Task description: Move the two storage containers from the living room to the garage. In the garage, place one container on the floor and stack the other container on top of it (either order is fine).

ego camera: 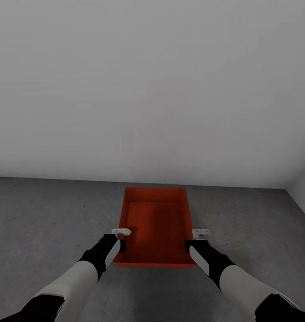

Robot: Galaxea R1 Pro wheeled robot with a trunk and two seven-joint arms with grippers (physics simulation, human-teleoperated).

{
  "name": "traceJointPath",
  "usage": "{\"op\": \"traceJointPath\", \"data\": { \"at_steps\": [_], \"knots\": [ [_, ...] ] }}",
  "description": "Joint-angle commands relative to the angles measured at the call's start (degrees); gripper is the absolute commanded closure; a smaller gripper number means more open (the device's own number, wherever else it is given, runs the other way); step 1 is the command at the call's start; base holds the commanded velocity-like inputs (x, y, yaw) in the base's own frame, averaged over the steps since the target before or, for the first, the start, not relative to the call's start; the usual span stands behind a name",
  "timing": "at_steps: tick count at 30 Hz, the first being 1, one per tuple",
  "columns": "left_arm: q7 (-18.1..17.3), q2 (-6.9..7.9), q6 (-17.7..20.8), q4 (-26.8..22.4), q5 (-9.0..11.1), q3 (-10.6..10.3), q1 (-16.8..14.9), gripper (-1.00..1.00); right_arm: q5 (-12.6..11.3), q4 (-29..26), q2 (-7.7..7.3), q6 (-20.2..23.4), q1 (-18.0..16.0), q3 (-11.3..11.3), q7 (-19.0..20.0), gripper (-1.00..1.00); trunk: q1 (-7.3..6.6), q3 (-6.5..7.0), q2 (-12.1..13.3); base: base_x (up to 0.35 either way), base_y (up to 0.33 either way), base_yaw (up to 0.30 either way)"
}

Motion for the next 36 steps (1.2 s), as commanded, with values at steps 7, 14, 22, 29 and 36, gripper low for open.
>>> {"op": "traceJointPath", "data": {
  "at_steps": [7,14,22,29,36],
  "knots": [
    [0.65,-0.01,0.62,0.16,-1.44,-0.31,0.06,1.0,2.02,-0.15,-0.04,0.59,-0.11,-1.22,-0.6,1.0,-0.01,-0.04,-0.02,0.0,0.0,0.0],
    [0.65,-0.01,0.62,0.16,-1.44,-0.33,0.06,1.0,2.02,-0.15,-0.04,0.59,-0.11,-1.22,-0.6,1.0,-0.01,-0.31,-0.02,0.0,0.0,0.0],
    [0.65,-0.01,0.62,0.16,-1.44,-0.32,0.06,1.0,2.02,-0.15,-0.06,0.59,-0.11,-1.22,-0.6,1.0,-0.01,-1.02,-0.02,0.0,0.0,0.0],
    [0.65,-0.01,0.61,0.16,-1.44,-0.32,0.06,1.0,2.02,-0.15,-0.04,0.59,-0.11,-1.22,-0.6,1.0,-0.01,-1.66,-0.02,0.0,0.0,0.0],
    [0.65,-0.01,0.62,0.16,-1.44,-0.32,0.06,1.0,2.02,-0.15,-0.04,0.59,-0.11,-1.22,-0.6,1.0,-0.01,-2.27,-0.02,0.0,0.0,0.0]
  ]
}}
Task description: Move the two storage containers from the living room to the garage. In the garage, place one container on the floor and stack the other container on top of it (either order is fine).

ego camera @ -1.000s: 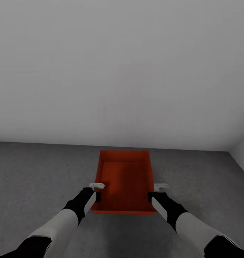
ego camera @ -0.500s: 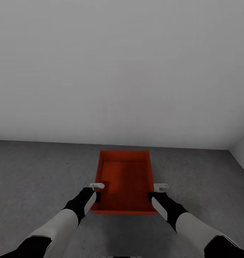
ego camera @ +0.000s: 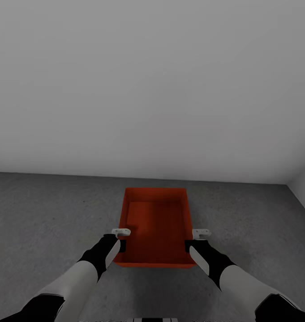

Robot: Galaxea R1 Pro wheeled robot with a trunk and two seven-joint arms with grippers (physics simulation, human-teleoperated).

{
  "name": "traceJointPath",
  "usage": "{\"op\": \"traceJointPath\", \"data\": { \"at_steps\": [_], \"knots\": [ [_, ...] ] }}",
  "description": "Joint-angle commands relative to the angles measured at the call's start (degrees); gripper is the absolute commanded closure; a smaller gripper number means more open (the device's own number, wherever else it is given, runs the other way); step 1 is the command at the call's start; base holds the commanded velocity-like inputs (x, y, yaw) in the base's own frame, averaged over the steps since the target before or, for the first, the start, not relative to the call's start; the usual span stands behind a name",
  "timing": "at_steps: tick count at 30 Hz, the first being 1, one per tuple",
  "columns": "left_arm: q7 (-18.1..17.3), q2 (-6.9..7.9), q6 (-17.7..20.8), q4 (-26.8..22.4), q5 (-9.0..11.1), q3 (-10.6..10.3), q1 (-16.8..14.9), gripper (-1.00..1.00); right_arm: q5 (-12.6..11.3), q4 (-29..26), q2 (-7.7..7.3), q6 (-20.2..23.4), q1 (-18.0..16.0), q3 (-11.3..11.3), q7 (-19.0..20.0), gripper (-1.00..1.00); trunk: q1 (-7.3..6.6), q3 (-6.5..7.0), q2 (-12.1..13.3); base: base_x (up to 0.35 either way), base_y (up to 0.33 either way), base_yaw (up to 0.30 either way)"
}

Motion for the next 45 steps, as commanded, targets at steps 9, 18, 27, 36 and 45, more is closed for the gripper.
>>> {"op": "traceJointPath", "data": {
  "at_steps": [9,18,27,36,45],
  "knots": [
    [0.65,-0.01,0.62,0.14,-1.44,-0.32,0.06,1.0,2.03,-0.15,-0.04,0.59,-0.11,-1.25,-0.6,1.0,-0.01,-0.38,-0.02,0.0,0.0,0.0],
    [0.62,-0.01,0.62,0.14,-1.44,-0.32,0.06,1.0,2.03,-0.15,-0.04,0.59,-0.11,-1.25,-0.6,1.0,-0.01,-0.39,-0.02,0.0,0.0,0.0],
    [0.58,-0.01,0.76,0.07,-1.44,-0.25,0.06,1.0,2.03,-0.15,-0.05,0.59,-0.11,-1.25,-0.6,1.0,0.21,-0.57,-0.42,0.0,0.0,0.0],
    [0.57,-0.01,1.05,0.1,-1.38,-0.25,0.06,1.0,2.03,-0.15,-0.06,0.59,-0.11,-1.25,-0.6,1.0,2.19,-2.19,-4.03,0.0,0.0,0.0],
    [0.57,-0.01,0.98,0.13,-1.42,-0.25,0.06,1.0,2.03,-0.15,-0.06,0.59,-0.11,-1.25,-0.6,1.0,4.16,-3.8,-7.64,0.0,0.0,0.0]
  ]
}}
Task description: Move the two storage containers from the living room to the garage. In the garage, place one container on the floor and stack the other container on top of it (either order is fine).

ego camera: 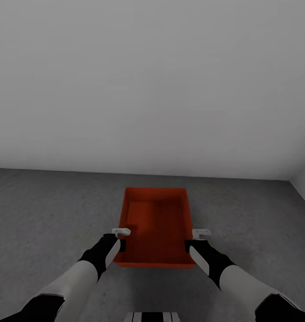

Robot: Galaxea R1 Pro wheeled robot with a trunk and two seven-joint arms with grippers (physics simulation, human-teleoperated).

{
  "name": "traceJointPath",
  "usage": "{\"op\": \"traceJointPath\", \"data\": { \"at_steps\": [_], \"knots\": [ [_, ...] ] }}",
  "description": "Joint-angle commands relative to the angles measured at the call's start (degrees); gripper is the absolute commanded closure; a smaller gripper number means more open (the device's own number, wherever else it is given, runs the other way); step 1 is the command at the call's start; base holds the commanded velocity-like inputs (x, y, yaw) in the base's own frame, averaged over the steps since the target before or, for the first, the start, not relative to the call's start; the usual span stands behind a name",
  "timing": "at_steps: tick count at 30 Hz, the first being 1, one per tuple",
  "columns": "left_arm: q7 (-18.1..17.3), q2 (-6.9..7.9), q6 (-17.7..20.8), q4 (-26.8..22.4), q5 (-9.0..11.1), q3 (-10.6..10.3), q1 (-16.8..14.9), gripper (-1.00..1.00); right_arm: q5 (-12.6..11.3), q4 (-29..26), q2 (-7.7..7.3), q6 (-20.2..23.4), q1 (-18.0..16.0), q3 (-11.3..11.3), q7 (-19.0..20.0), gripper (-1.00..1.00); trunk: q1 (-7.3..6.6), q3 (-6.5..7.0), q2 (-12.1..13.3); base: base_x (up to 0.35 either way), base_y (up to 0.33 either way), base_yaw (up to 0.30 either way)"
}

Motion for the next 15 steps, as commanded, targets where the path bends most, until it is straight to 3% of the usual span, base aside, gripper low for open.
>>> {"op": "traceJointPath", "data": {
  "at_steps": [1,15],
  "knots": [
    [0.63,0.0,0.58,0.45,-1.09,-0.4,0.05,1.0,2.19,-0.17,-0.04,0.6,-0.12,-1.27,-0.66,1.0,0.21,-0.22,-0.43,0.0,0.0,0.0],
    [0.66,0.0,0.42,0.36,-1.09,-0.4,0.05,1.0,2.19,-0.17,-0.04,0.6,-0.12,-1.27,-0.66,1.0,0.43,-0.4,-0.84,0.0,0.0,0.0]
  ]
}}
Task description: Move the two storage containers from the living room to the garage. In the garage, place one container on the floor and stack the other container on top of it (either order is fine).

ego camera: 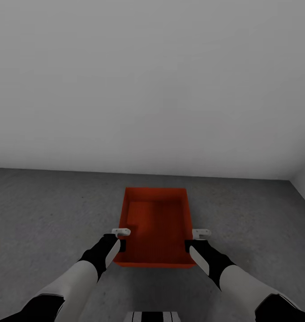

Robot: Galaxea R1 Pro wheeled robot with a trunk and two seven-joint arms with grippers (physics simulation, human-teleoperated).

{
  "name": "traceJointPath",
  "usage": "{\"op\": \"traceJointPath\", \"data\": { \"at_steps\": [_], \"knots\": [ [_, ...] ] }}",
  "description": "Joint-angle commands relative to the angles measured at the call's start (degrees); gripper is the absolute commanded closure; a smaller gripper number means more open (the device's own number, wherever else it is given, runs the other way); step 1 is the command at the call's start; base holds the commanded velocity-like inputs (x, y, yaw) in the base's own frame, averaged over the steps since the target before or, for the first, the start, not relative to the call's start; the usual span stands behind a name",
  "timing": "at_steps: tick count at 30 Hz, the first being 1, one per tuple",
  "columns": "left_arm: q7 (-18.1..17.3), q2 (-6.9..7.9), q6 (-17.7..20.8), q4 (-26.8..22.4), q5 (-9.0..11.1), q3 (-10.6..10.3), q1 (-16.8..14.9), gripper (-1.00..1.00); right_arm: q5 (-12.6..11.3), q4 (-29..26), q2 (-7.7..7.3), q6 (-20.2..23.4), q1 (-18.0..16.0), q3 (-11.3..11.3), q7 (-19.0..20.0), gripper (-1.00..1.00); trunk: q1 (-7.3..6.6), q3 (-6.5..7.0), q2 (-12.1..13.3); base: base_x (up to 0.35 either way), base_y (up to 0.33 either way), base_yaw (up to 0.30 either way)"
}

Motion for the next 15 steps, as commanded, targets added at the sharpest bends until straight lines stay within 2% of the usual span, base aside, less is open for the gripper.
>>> {"op": "traceJointPath", "data": {
  "at_steps": [1,15],
  "knots": [
    [0.63,-0.01,0.56,0.27,-1.23,-0.34,0.05,1.0,2.08,-0.16,-0.05,0.61,-0.11,-1.19,-0.65,1.0,-0.01,-0.04,-0.02,0.0,0.0,0.0],
    [0.85,-0.01,0.4,0.26,-1.23,-0.34,0.05,1.0,2.08,-0.16,-0.01,0.61,-0.11,-1.19,-0.65,1.0,-0.01,-0.04,-0.02,0.0,0.0,0.0]
  ]
}}
